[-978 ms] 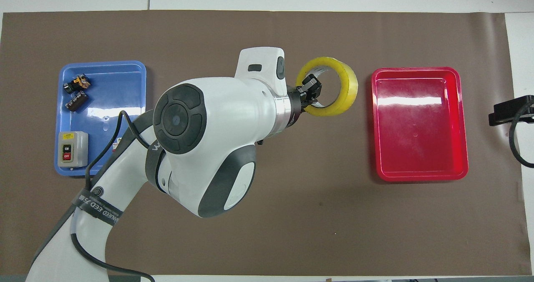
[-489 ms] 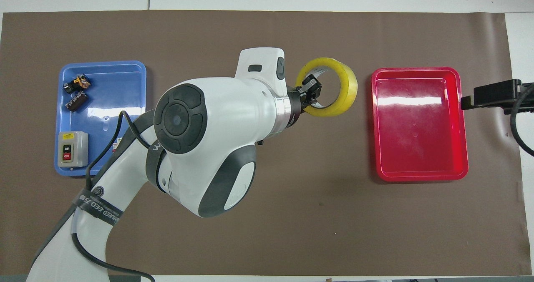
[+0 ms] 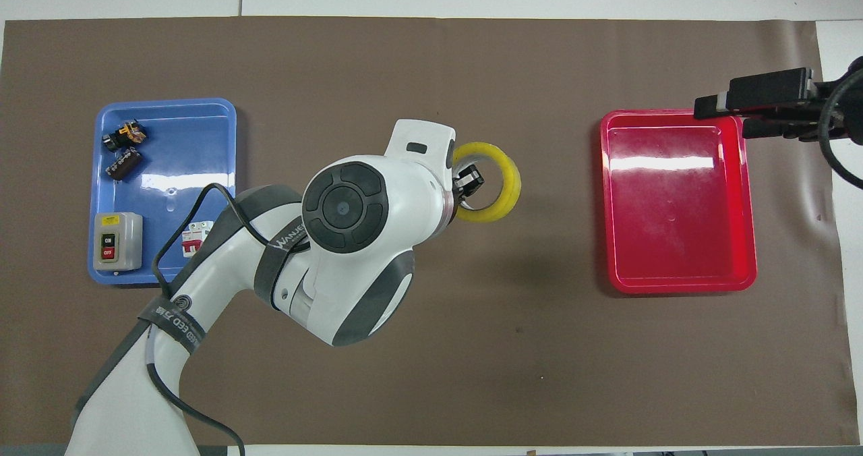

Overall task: Place and move tape with both arms
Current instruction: 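Set the tape on the table while the right gripper reaches toward it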

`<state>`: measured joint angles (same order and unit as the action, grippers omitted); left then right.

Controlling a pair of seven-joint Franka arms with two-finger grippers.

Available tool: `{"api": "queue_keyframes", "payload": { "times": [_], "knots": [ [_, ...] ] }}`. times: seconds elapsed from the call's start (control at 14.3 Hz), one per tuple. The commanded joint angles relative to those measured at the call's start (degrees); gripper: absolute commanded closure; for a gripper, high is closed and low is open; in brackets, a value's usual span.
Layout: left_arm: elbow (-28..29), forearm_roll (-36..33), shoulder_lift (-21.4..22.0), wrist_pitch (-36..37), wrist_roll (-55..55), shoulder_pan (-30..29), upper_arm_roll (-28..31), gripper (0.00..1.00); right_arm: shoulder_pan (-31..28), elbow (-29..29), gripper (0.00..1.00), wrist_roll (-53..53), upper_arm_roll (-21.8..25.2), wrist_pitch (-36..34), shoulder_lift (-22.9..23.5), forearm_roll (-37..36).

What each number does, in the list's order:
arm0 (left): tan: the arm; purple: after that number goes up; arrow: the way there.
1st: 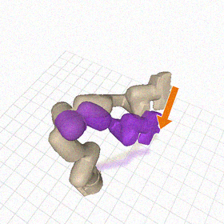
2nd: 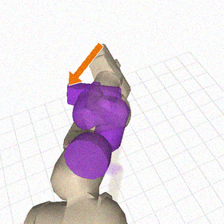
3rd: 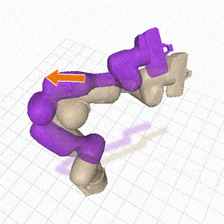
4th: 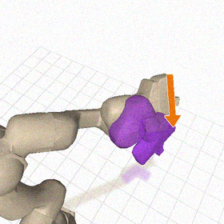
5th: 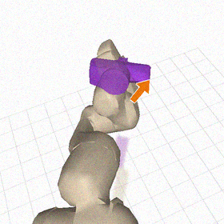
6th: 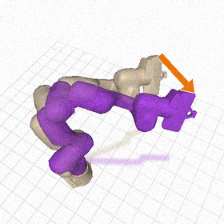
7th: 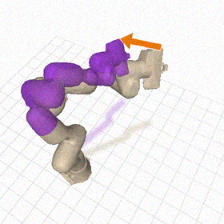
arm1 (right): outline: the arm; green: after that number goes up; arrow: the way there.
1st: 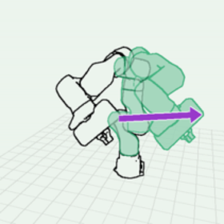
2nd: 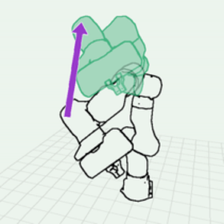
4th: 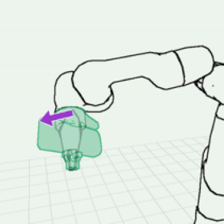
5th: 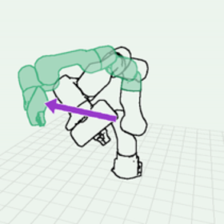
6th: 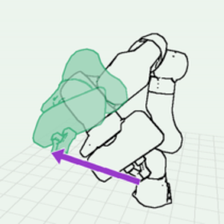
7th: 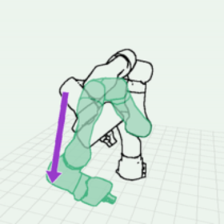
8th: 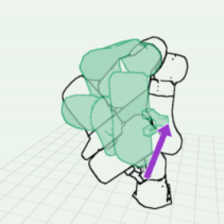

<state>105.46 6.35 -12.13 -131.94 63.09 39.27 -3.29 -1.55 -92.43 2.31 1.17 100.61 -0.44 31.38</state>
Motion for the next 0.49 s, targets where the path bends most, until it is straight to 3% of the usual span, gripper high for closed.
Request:
{"api": "queue_keyframes", "payload": {
  "times": [0.0,0.14,0.42],
  "knots": [
    [6.14,-6.41,2.03,0.45,-2.09,0.20,0.48,1.00,1.02,-1.79,0.00,1.38,-0.11,1.87,-0.61,1.31],
    [7.82,-10.90,1.68,0.37,-2.09,-0.15,0.48,1.00,1.46,-3.80,0.00,1.64,-0.29,4.40,-1.14,0.61],
    [8.44,-13.99,-1.12,-0.77,-2.35,-1.21,0.56,1.00,8.39,-7.77,0.00,4.89,-0.38,13.55,-0.80,-5.71]
  ]
}}
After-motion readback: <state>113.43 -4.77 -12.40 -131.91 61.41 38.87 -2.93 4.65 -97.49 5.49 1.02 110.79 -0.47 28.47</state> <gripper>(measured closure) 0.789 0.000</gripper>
